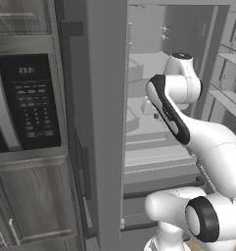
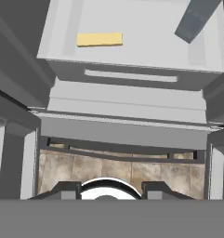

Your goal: Place the condiment bottle and mayonnaise from the counter to the top shelf of the fridge. If the existing items in the fridge are on the top shelf, move them to other shelves.

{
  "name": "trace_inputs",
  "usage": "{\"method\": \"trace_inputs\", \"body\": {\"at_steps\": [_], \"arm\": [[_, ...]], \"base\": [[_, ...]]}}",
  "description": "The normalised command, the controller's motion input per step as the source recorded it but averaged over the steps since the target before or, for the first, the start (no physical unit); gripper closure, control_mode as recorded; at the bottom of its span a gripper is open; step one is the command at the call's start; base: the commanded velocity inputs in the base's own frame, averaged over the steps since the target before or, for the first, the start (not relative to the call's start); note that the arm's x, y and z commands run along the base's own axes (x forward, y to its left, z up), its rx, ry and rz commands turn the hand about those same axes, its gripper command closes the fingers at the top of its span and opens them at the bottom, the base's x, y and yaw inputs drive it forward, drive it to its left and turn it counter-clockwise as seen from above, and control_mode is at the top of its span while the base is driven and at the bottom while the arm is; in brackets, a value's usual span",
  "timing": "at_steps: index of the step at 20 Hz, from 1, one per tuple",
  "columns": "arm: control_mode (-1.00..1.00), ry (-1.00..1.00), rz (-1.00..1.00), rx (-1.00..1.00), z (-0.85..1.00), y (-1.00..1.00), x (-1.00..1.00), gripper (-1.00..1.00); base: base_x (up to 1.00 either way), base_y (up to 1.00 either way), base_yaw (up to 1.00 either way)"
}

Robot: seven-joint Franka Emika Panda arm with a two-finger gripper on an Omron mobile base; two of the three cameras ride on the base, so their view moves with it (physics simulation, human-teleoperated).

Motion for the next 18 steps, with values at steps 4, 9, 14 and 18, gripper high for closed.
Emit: {"method": "trace_inputs", "body": {"at_steps": [4,9,14,18], "arm": [[-1.00,0.00,0.00,0.00,0.00,0.00,-0.17,-1.00],[-1.00,-0.02,0.00,0.00,0.00,0.00,-0.52,-1.00],[-1.00,-0.05,0.00,0.00,0.00,0.00,-0.67,-1.00],[-1.00,-0.05,0.00,0.00,0.00,0.00,-0.71,-1.00]], "base": [[0.00,0.00,0.00],[0.00,0.00,0.00],[0.00,0.00,0.00],[0.00,0.00,0.00]]}}
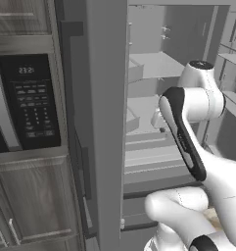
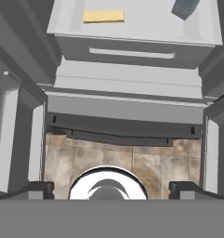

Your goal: Place the condiment bottle and mayonnaise from the counter to the top shelf of the fridge. If the existing items in the fridge are on the top shelf, move them to other shelves.

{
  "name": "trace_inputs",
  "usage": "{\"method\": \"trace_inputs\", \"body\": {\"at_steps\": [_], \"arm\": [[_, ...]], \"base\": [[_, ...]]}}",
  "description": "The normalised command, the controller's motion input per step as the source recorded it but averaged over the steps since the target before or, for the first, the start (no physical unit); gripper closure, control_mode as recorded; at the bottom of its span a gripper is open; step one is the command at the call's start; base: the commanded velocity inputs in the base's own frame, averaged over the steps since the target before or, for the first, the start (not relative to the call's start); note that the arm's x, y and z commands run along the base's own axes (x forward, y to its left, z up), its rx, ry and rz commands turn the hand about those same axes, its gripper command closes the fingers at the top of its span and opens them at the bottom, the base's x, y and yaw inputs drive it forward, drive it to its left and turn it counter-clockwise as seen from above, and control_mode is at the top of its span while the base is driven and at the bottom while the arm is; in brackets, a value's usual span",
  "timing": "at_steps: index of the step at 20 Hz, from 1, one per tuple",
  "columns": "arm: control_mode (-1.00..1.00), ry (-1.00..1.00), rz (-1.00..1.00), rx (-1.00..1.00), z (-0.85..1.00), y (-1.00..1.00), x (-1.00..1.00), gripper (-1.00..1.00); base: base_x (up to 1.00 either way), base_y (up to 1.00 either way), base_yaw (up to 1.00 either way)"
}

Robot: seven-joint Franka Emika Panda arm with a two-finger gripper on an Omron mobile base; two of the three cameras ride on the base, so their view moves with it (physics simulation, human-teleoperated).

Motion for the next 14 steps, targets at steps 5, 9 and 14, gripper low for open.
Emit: {"method": "trace_inputs", "body": {"at_steps": [5,9,14], "arm": [[-1.00,-0.10,0.00,0.00,0.02,0.00,-0.81,-1.00],[-1.00,-0.14,-0.01,0.00,0.14,0.00,-0.89,-1.00],[-1.00,-0.03,-0.01,0.00,0.06,0.00,-0.62,-1.00]], "base": [[0.00,0.00,0.00],[0.00,0.00,0.00],[0.00,0.00,0.00]]}}
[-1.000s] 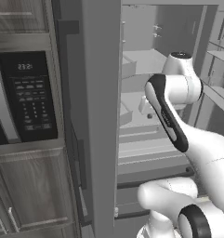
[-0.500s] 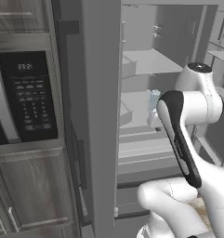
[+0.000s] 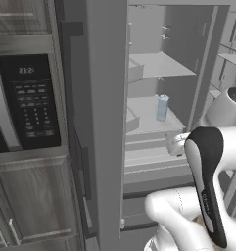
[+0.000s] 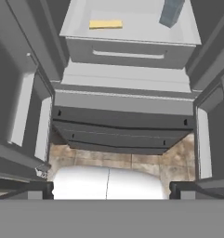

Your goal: Place the condiment bottle and mayonnaise from the counter to the top shelf of the fridge. If the existing items in the fridge are on the top shelf, move them to other shelves.

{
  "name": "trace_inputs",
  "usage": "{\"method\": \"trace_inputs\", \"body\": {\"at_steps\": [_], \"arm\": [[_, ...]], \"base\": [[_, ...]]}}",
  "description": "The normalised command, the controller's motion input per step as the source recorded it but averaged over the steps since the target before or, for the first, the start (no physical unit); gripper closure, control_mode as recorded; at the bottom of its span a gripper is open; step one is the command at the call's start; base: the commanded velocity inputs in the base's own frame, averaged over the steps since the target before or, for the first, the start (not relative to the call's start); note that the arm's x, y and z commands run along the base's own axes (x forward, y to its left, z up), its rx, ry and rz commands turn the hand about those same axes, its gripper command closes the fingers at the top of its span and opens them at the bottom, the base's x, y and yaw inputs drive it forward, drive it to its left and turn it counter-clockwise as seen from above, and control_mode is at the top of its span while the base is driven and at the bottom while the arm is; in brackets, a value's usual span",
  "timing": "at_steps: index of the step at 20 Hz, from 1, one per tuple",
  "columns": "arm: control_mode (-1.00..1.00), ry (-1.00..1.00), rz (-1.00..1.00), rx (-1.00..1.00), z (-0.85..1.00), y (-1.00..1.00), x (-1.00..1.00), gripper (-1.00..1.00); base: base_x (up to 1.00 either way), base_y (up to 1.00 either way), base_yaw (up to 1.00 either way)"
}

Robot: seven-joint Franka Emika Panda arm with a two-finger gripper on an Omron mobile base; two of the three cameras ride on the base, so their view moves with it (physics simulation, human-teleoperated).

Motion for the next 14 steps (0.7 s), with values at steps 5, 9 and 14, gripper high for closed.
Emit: {"method": "trace_inputs", "body": {"at_steps": [5,9,14], "arm": [[-1.00,0.00,0.00,0.00,0.00,0.00,-0.05,-1.00],[1.00,0.00,0.00,0.00,0.00,0.00,-0.09,-1.00],[1.00,0.00,0.00,0.00,0.00,0.00,0.00,-1.00]], "base": [[0.00,0.00,0.00],[-0.13,0.00,0.00],[-0.80,0.00,0.00]]}}
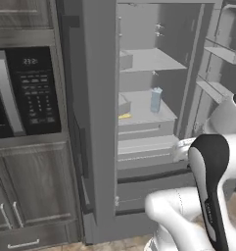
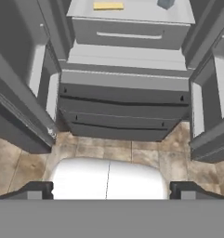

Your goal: Place the condiment bottle and mayonnaise from the counter to the top shelf of the fridge. If the existing items in the fridge are on the top shelf, move them to other shelves.

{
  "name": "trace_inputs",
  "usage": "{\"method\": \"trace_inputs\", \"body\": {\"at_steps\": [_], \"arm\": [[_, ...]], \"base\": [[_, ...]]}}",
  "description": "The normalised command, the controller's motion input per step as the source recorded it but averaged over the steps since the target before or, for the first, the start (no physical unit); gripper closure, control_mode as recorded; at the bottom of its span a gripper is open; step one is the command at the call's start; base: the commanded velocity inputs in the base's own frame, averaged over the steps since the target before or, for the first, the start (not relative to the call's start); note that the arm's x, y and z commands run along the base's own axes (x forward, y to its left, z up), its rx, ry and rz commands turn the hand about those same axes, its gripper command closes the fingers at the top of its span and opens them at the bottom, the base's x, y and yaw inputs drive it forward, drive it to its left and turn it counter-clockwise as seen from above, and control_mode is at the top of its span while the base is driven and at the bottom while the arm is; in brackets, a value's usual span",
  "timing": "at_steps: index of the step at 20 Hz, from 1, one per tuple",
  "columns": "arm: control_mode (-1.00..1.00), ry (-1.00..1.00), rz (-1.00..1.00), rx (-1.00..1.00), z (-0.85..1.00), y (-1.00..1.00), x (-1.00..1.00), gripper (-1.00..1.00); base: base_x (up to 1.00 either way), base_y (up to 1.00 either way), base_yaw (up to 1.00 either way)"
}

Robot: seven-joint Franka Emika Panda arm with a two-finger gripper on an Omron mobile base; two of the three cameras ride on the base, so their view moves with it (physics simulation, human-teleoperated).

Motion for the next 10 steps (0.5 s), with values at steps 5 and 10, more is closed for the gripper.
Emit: {"method": "trace_inputs", "body": {"at_steps": [5,10], "arm": [[1.00,0.00,0.00,0.00,0.00,0.00,0.00,-1.00],[1.00,0.00,0.00,0.00,0.00,0.00,0.00,-1.00]], "base": [[-0.92,0.00,-0.03],[-0.69,-0.26,-0.13]]}}
